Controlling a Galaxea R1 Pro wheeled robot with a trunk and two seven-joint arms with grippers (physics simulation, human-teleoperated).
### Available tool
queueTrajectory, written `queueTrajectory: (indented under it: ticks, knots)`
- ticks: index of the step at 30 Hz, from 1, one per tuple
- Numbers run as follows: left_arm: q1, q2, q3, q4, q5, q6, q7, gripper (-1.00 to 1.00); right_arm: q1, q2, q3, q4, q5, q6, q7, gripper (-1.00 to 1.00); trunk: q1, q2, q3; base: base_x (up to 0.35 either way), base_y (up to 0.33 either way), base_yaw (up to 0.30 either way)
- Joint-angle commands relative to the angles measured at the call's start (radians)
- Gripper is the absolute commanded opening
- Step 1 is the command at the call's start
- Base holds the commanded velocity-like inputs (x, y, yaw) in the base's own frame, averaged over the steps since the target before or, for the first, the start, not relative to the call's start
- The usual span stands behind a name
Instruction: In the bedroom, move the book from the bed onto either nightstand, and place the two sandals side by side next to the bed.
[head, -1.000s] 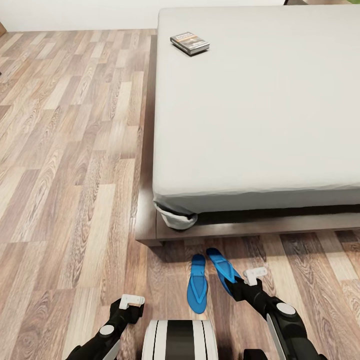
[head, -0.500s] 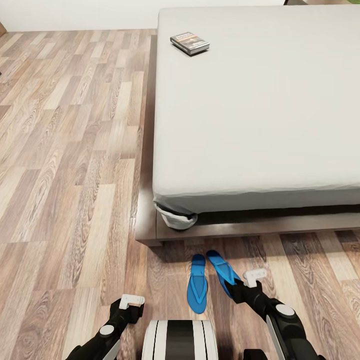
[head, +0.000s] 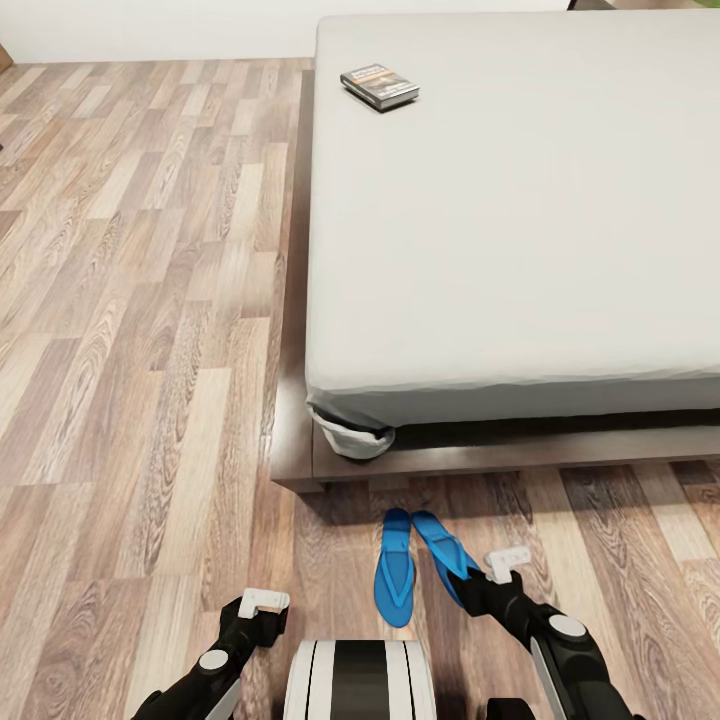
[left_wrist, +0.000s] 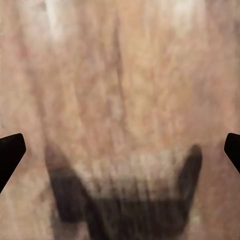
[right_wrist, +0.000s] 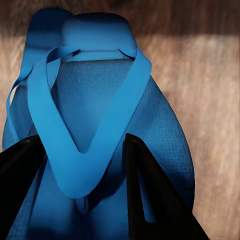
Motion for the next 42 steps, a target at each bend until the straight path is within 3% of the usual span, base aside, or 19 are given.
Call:
queueTrajectory:
  ticks: [1,21,28,42]
  knots:
    - [-0.001,0.001,-0.009,0.000,0.007,-0.003,0.007,1.00,0.000,0.001,-0.003,-0.001,0.010,0.003,0.009,-1.00,0.000,0.000,-0.001,0.000,0.000,0.000]
    - [-0.001,0.001,-0.009,0.001,0.007,-0.003,0.007,1.00,-0.021,0.000,-0.004,0.006,0.012,0.006,0.008,-1.00,0.000,0.000,-0.001,0.000,0.000,0.000]
    - [-0.001,0.001,-0.010,0.001,0.007,-0.003,0.007,1.00,-0.023,0.003,-0.003,0.006,0.008,0.006,-0.031,-1.00,0.000,0.000,-0.001,0.000,0.000,0.000]
    - [-0.001,0.001,-0.010,0.001,0.007,-0.003,0.007,1.00,-0.025,0.004,-0.003,0.009,0.007,0.007,-0.040,-1.00,0.001,-0.001,-0.008,0.000,0.000,0.000]
